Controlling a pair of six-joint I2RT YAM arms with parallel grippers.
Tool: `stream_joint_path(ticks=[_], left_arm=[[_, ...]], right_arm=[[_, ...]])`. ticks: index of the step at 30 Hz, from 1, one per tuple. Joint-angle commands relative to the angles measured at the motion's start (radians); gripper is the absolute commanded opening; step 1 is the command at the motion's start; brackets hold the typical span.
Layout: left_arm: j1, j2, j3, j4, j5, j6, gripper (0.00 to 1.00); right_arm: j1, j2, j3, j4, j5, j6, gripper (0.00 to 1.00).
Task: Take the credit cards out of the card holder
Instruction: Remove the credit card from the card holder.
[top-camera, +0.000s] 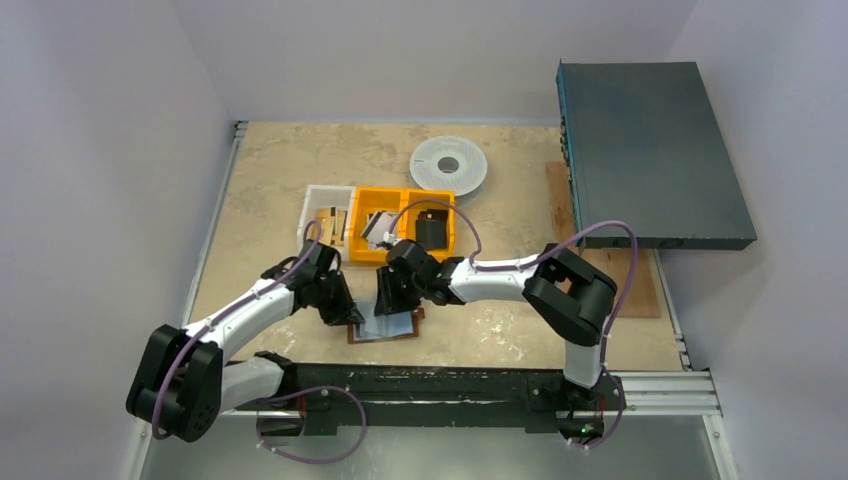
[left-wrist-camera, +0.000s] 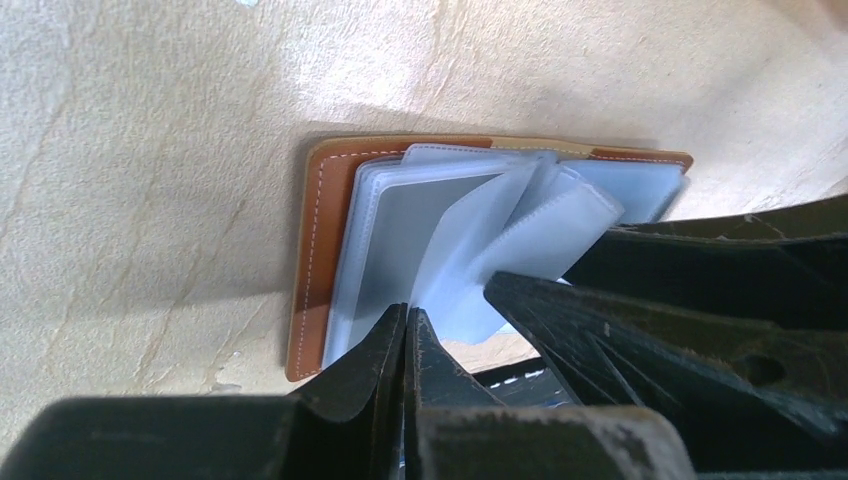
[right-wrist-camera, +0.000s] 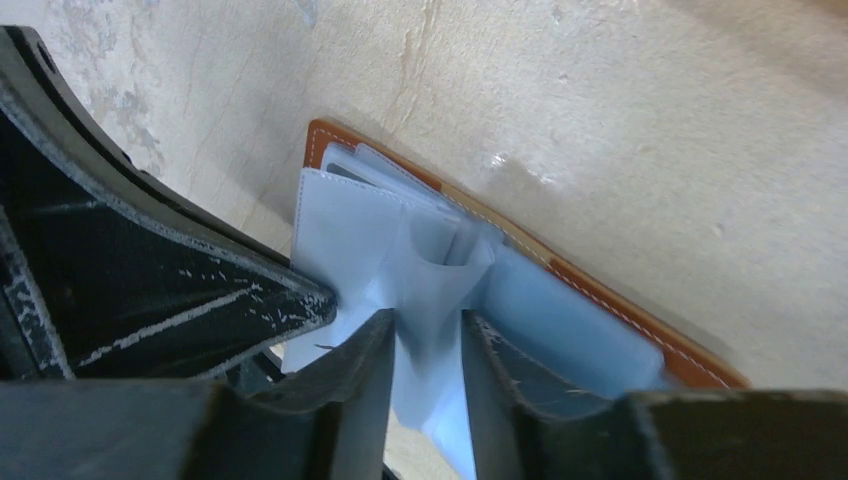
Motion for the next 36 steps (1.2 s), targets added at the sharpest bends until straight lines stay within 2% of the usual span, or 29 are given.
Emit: stream_joint_path(ticks=[1,6,8,13,19,36], left_arm=[[-0.007,-0.041,0.013,-0.01,-0.024,-0.005,0.0],[-0.009,-0.069,0.022,-0.014,-0.006,0.01,0.0],[-0.017,-0.081,0.023,0.002,0.012,0.011,0.0],[-0.05,-0.111,0.029,0.032,0.029,-0.006,0.15],[-0.087,-0.102,0.057,0.076,0.044,-0.019,0.18],[-0.227,0.206,0.172,0.243,0.072,-0.078,0.28]], right_arm=[[0.003,-0.089,0.001,-0.127,0.084,-0.053,0.35],[0.003,-0.15,0.028,-0.192,0.13,-0.068,0.48],[0.002,-0.164,0.032,-0.21,0.14,-0.072,0.49],[0.003,-0.201,0.029,-0.248,0.176,-0.07,0.49],[0.002,-0.248,0.02,-0.294,0.233,-0.062,0.49],[0.001,-0.369,-0.04,-0.356,0.321,-0.029,0.48]])
